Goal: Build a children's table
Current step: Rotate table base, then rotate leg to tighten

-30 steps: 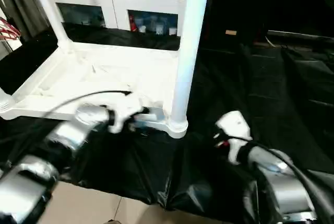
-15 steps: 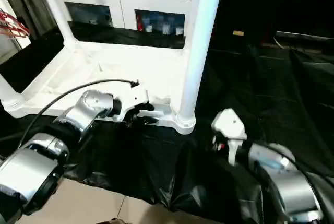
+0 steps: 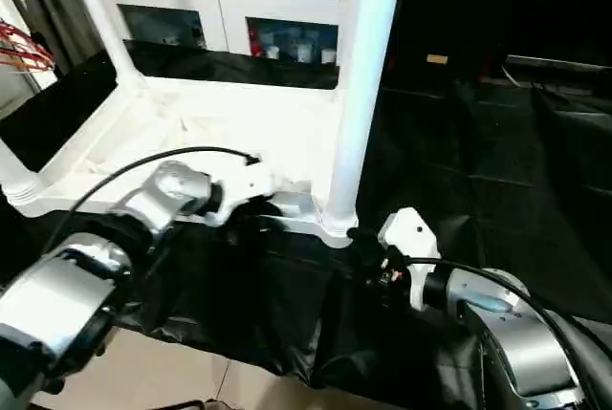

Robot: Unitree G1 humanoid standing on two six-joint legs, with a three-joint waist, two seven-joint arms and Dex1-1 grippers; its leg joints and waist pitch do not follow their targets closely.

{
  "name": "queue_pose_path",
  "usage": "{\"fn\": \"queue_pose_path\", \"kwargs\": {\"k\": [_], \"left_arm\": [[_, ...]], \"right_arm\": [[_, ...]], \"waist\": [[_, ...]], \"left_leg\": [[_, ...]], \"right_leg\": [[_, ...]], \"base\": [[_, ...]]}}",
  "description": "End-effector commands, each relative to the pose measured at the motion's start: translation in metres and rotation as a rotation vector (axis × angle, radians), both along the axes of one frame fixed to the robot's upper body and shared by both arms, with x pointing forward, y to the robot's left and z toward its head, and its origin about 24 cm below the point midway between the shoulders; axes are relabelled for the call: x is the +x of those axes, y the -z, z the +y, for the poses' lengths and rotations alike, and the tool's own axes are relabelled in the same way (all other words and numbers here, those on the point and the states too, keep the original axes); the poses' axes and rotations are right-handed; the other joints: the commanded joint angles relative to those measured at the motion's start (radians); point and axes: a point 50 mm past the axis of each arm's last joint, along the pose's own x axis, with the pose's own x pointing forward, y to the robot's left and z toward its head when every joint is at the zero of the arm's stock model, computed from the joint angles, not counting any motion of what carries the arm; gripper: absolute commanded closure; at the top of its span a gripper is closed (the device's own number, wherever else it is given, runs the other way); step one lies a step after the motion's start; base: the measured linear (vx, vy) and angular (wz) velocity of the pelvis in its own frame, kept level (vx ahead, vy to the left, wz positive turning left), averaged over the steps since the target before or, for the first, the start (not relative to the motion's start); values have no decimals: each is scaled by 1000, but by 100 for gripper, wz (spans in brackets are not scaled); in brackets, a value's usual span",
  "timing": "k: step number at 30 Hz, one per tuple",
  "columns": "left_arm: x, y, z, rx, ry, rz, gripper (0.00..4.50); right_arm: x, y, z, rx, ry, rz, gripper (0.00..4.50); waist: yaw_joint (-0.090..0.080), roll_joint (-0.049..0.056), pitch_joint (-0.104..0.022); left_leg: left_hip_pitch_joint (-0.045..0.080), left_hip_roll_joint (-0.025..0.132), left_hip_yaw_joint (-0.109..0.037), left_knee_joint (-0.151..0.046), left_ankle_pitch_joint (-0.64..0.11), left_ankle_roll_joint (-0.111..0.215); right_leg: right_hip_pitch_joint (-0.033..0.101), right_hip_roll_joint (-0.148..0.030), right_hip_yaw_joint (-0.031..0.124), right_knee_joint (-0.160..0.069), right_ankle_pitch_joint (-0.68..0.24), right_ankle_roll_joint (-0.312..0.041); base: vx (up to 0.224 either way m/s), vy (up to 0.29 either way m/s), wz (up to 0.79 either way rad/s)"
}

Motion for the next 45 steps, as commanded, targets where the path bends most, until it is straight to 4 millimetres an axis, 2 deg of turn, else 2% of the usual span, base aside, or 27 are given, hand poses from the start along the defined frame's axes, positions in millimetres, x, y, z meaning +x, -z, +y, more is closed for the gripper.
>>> {"fn": "queue_pose_path", "kwargs": {"k": [1,2,6,8,9,10,11,13,14,15,16,17,19,20,22,23,24,25,26,30,32,34,36,39,41,45], "left_arm": [[-2,2,-1,11,22,51,381],[-3,2,-1,2,20,72,390],[-5,3,3,-24,11,172,417],[-9,7,5,-24,30,206,424],[-12,12,7,-9,28,222,428],[-14,16,9,2,26,232,432],[-16,21,11,10,10,231,440],[-19,28,12,8,-26,228,446],[-22,33,14,1,-50,233,446],[-22,35,14,-2,-57,235,449],[-27,41,15,-19,-68,233,450],[-31,44,15,-30,-70,222,450],[-37,48,15,-50,-68,195,450],[-40,50,15,-51,-74,180,450],[-40,50,15,-48,-77,177,450],[-43,52,17,-48,-108,160,450],[-43,52,17,-49,-109,160,450],[-43,52,18,-51,-115,159,450],[-46,51,18,-67,-134,161,450],[-47,49,17,-81,-152,160,450],[-47,48,17,-80,-155,157,450],[-46,46,16,-81,-160,151,450],[-45,44,15,-85,-165,147,450],[-44,42,14,-89,-173,141,450],[-43,40,14,-89,-178,138,450],[-43,39,13,-88,-179,140,450]], "right_arm": [[2,-5,0,-8,-14,-18,141],[2,-6,0,-7,-12,-21,141],[5,-8,0,14,4,-27,141],[5,-8,0,26,13,-23,141],[5,-7,-2,26,25,-24,141],[5,-6,-2,26,34,-25,141],[6,-6,-3,29,49,-32,141],[6,-6,-5,44,79,-33,141],[6,-6,-6,61,94,-26,141],[6,-6,-7,67,98,-24,123],[7,-5,-8,84,113,-12,106],[8,-4,-9,88,117,-6,106],[12,-1,-10,75,128,-3,87],[15,0,-10,63,136,-9,72],[16,0,-10,63,137,-11,59],[22,-1,-8,50,151,-28,55],[23,-1,-8,49,151,-28,41],[24,-1,-8,46,154,-31,28],[29,0,-7,35,169,-36,28],[37,5,-3,-9,197,-44,4],[45,9,4,-15,201,-43,4],[51,12,7,-37,198,-54,4],[53,13,8,-42,197,-57,4],[56,14,10,-46,190,-60,40],[59,16,12,-67,171,-65,53],[61,19,13,-89,148,-68,88]], "waist": [[-1,-14,-63],[-1,-20,-62],[1,-19,-60],[1,-20,-61],[0,-26,-61],[-1,-23,-60],[-1,-32,-60],[-3,-30,-56],[-3,-40,-56],[-1,-35,-56],[-3,-44,-52],[-3,-37,-50],[-8,-39,-49],[-9,-43,-48],[-12,-39,-50],[-12,-44,-49],[-12,-43,-51],[-16,-43,-49],[-19,-46,-49],[-23,-45,-51],[-27,-43,-53],[-27,-39,-54],[-25,-40,-54],[-27,-39,-55],[-28,-40,-56],[-31,-38,-53]], "left_leg": [[11,78,-37,-64,-154,98],[11,78,-35,-65,-157,98],[11,78,-36,-66,-153,97],[11,80,-37,-66,-146,100],[9,79,-36,-66,-145,103],[8,79,-37,-66,-144,107],[7,79,-36,-66,-141,110],[8,77,-34,-66,-154,107],[11,78,-33,-68,-162,103],[10,80,-36,-69,-163,100],[11,82,-36,-73,-178,98],[13,84,-38,-75,-197,89],[15,83,-37,-77,-223,75],[18,85,-38,-80,-244,65],[19,85,-39,-82,-257,53],[18,86,-40,-85,-263,48],[18,89,-42,-86,-261,41],[19,85,-39,-85,-267,43],[15,86,-41,-86,-261,38],[16,83,-39,-84,-247,37],[14,79,-37,-83,-235,41],[16,80,-36,-82,-235,42],[17,82,-36,-83,-233,40],[14,84,-36,-85,-216,47],[14,83,-34,-82,-214,48],[14,82,-35,-83,-231,47]], "right_leg": [[53,-106,55,-82,-139,-237],[54,-107,55,-83,-146,-237],[52,-109,55,-86,-177,-234],[53,-111,55,-82,-156,-243],[54,-110,55,-81,-148,-245],[53,-110,55,-80,-142,-250],[55,-113,55,-79,-153,-249],[51,-112,54,-87,-207,-239],[50,-110,53,-91,-239,-227],[51,-112,54,-88,-247,-226],[50,-113,54,-91,-278,-218],[46,-115,54,-94,-321,-211],[41,-113,55,-101,-370,-196],[37,-111,55,-105,-393,-185],[35,-110,57,-103,-384,-181],[36,-111,58,-101,-373,-181],[38,-115,59,-94,-356,-189],[34,-111,59,-100,-362,-186],[37,-115,60,-95,-359,-191],[33,-111,60,-97,-350,-186],[35,-109,59,-95,-311,-201],[35,-109,59,-94,-306,-201],[35,-109,60,-93,-289,-205],[39,-108,60,-86,-226,-220],[41,-109,59,-86,-217,-228],[40,-108,60,-91,-256,-221]], "base": [[0,0,0],[0,0,0],[0,0,0],[0,0,0],[0,0,0],[0,0,0],[0,0,0],[0,0,0],[0,0,0],[0,0,0],[0,0,0],[0,0,0],[0,0,0],[0,0,0],[0,0,0],[0,0,0],[0,0,0],[0,0,0],[0,0,0],[0,0,0],[0,0,0],[0,0,0],[0,0,0],[0,0,0],[0,0,0],[0,0,0]]}}
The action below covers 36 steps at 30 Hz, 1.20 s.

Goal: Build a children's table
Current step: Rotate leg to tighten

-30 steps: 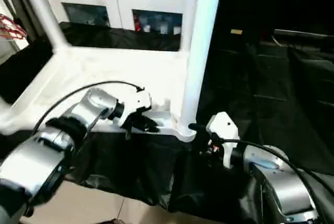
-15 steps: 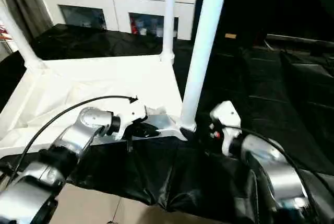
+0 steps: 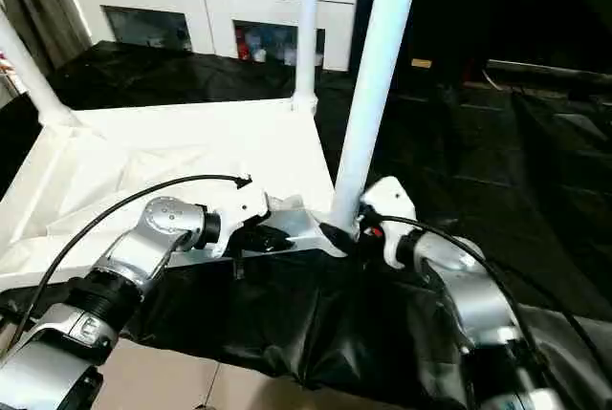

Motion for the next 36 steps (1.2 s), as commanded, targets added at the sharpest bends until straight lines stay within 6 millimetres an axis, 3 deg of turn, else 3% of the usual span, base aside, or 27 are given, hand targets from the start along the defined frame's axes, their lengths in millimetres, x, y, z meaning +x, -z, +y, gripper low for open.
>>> {"fn": "queue_pose_path", "kwargs": {"k": [1,2,10,19,24,25,28,29,33,36], "left_arm": [[-7,20,10,61,-59,75,450],[-7,20,10,61,-61,76,450],[-4,19,12,63,-82,66,450],[-2,17,10,50,-99,60,450],[12,16,0,29,-272,0,450],[18,14,-7,21,-343,-22,450],[22,12,-14,16,-389,-39,450],[24,11,-25,11,-409,-56,450],[23,8,-47,-10,-386,-86,450],[20,9,-50,-14,-333,-81,450]], "right_arm": [[1,2,-1,-25,-6,3,88],[2,3,-1,-36,-12,1,112],[7,2,-1,-41,-30,-12,165],[9,6,0,-32,-49,2,173],[16,24,1,4,139,29,174],[22,31,4,10,262,26,174],[26,37,9,14,371,28,174],[28,43,21,7,464,37,174],[35,40,63,53,419,30,174],[37,30,71,142,354,9,174]], "waist": [[4,-11,-46],[3,-10,-46],[-1,-15,-44],[-4,-21,-42],[-10,-20,-40],[-11,-15,-41],[-15,-16,-45],[-16,-14,-46],[-15,-15,-47],[-12,-17,-48]], "left_leg": [[9,82,-38,-78,-229,47],[9,83,-39,-78,-228,48],[10,82,-38,-79,-246,50],[9,82,-37,-78,-243,58],[13,78,-37,-79,-269,36],[13,79,-39,-80,-273,26],[15,79,-40,-81,-274,17],[13,79,-38,-81,-257,22],[11,76,-37,-79,-241,31],[9,80,-37,-82,-229,45]], "right_leg": [[38,-108,59,-85,-254,-220],[38,-107,59,-84,-248,-222],[35,-106,58,-88,-288,-218],[33,-108,59,-90,-308,-213],[26,-106,57,-96,-355,-209],[27,-107,57,-96,-362,-205],[27,-107,58,-95,-327,-209],[26,-106,60,-92,-290,-216],[31,-108,60,-91,-257,-224],[35,-109,59,-89,-237,-221]], "base": [[0,0,0],[0,0,0],[0,0,0],[0,0,0],[0,0,0],[0,0,0],[0,0,0],[0,0,0],[0,0,0],[0,0,0]]}}
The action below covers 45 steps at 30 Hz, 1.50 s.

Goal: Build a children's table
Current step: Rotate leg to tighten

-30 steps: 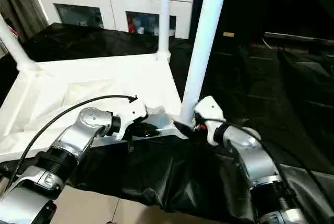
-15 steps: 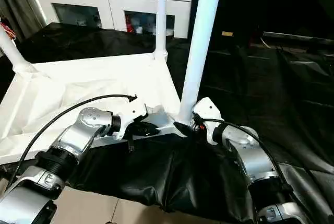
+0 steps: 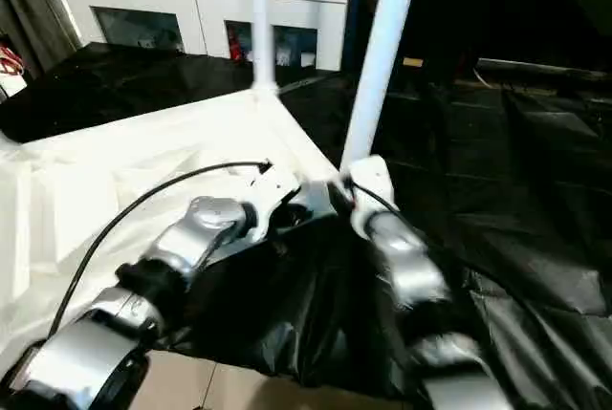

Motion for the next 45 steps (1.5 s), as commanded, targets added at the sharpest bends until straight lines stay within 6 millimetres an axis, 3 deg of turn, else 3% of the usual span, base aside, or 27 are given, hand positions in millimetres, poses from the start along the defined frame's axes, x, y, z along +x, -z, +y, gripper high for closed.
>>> {"fn": "queue_pose_path", "kwargs": {"k": [1,3,8,11,13,15,17,18,20,25,33,45], "left_arm": [[-2,7,-3,24,-22,16,450],[-3,7,0,12,1,14,450],[-5,6,13,-8,71,12,450],[-9,8,27,-11,139,28,450],[-9,9,30,-14,148,39,450],[-11,8,39,-19,185,51,450],[-11,7,41,-22,204,52,450],[-12,7,41,-22,215,51,450],[-16,4,45,-34,305,64,450],[-20,2,51,-16,401,97,450],[-21,2,54,15,450,121,450],[-21,3,55,12,452,127,450]], "right_arm": [[-9,8,34,86,-167,43,139],[-7,5,27,109,-152,30,102],[-5,-4,-1,69,-182,2,62],[-7,-9,-25,10,-258,9,58],[-9,-11,-30,9,-293,14,58],[-19,-12,-38,-47,-453,37,58],[-21,-13,-39,-50,-488,39,58],[-22,-13,-40,-49,-499,40,58],[-26,-19,-41,-27,-583,29,58],[-32,-21,-40,-26,-688,52,58],[-37,-21,-40,-62,-775,82,58],[-39,-19,-39,-53,-812,109,165]], "waist": [[5,-12,-49],[5,-14,-47],[4,-15,-48],[8,-15,-49],[13,-15,-48],[15,-14,-47],[16,-14,-46],[16,-6,-46],[16,-14,-47],[29,-11,-50],[45,-11,-50],[53,-17,-50]], "left_leg": [[9,81,-38,-79,-229,48],[9,81,-37,-79,-234,55],[7,82,-35,-78,-215,68],[7,81,-33,-75,-197,80],[6,82,-33,-74,-189,90],[6,82,-33,-74,-192,97],[6,84,-33,-75,-194,98],[7,84,-34,-75,-199,96],[7,85,-33,-75,-203,92],[9,89,-28,-72,-168,105],[12,90,-23,-72,-161,89],[11,91,-23,-70,-146,94]], "right_leg": [[35,-108,59,-83,-231,-221],[35,-110,59,-84,-239,-224],[38,-107,59,-80,-218,-225],[39,-110,59,-81,-203,-234],[41,-110,59,-80,-196,-237],[41,-109,58,-80,-203,-238],[39,-109,58,-80,-211,-238],[39,-109,58,-81,-216,-238],[40,-109,58,-80,-223,-243],[38,-107,56,-73,-178,-252],[37,-109,57,-70,-162,-258],[37,-109,56,-69,-177,-247]], "base": [[0,0,0],[0,0,0],[0,0,0],[0,0,0],[0,0,0],[0,0,0],[0,0,0],[0,0,0],[0,0,0],[0,0,0],[0,0,0],[0,0,0]]}}
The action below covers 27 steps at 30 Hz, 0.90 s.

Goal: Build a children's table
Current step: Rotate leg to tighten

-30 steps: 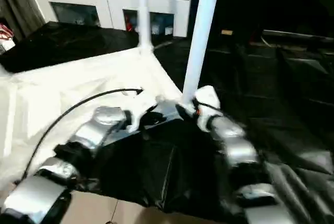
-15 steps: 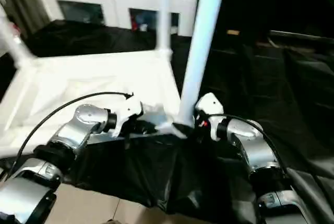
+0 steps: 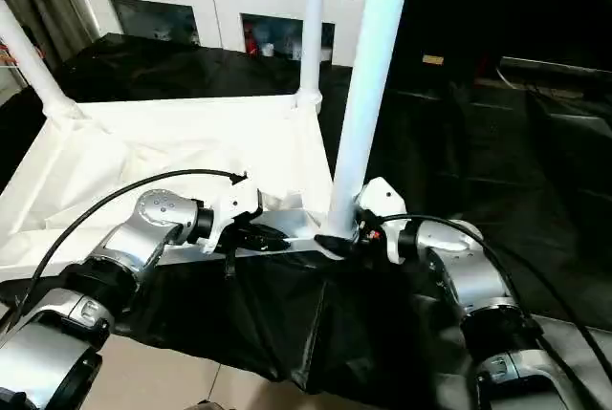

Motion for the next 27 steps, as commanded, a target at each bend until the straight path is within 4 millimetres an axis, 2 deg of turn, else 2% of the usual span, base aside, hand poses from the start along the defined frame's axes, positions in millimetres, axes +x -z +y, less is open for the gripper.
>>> {"fn": "queue_pose_path", "kwargs": {"k": [1,9,12,15,16,17,19,22,26,27], "left_arm": [[-4,8,0,26,14,31,450],[-2,10,-1,27,-31,18,450],[2,11,-2,29,-89,3,450],[14,12,-11,31,-290,-32,450],[14,12,-12,31,-293,-32,450],[17,13,-26,14,-387,-37,450],[18,13,-34,6,-418,-38,450],[16,12,-56,-8,-414,-48,450],[13,11,-68,-10,-378,-60,450],[11,11,-72,-1,-350,-72,450]], "right_arm": [[-1,-2,4,6,-33,-1,173],[-4,4,8,18,-18,21,181],[-4,9,10,31,21,27,181],[3,24,16,23,227,18,182],[3,25,16,23,231,18,182],[12,32,26,42,420,24,182],[15,35,32,54,498,44,182],[23,38,50,56,609,63,182],[26,35,62,60,612,49,182],[28,32,68,72,596,34,182]], "waist": [[2,-20,-56],[2,-21,-57],[-1,-20,-53],[-7,-22,-47],[-10,-23,-45],[-13,-17,-46],[-23,-19,-46],[-32,-18,-47],[-33,-17,-51],[-31,-17,-53]], "left_leg": [[12,86,-33,-64,-142,92],[12,85,-33,-63,-130,99],[14,83,-33,-65,-152,91],[21,81,-38,-71,-226,48],[20,81,-37,-73,-231,42],[25,83,-40,-76,-247,23],[22,82,-46,-82,-271,1],[23,79,-43,-79,-282,8],[20,76,-40,-76,-244,24],[17,77,-39,-74,-221,38]], "right_leg": [[42,-109,56,-67,-174,-245],[42,-109,56,-66,-162,-245],[38,-108,56,-72,-203,-238],[35,-111,57,-88,-337,-211],[33,-111,58,-90,-356,-206],[28,-111,59,-93,-381,-200],[32,-109,56,-92,-397,-189],[29,-111,60,-95,-370,-190],[33,-109,60,-90,-298,-198],[36,-111,61,-88,-264,-204]], "base": [[0,0,0],[0,0,0],[0,0,0],[0,0,0],[0,0,0],[0,0,0],[0,0,0],[0,0,0],[0,0,0],[0,0,0]]}}
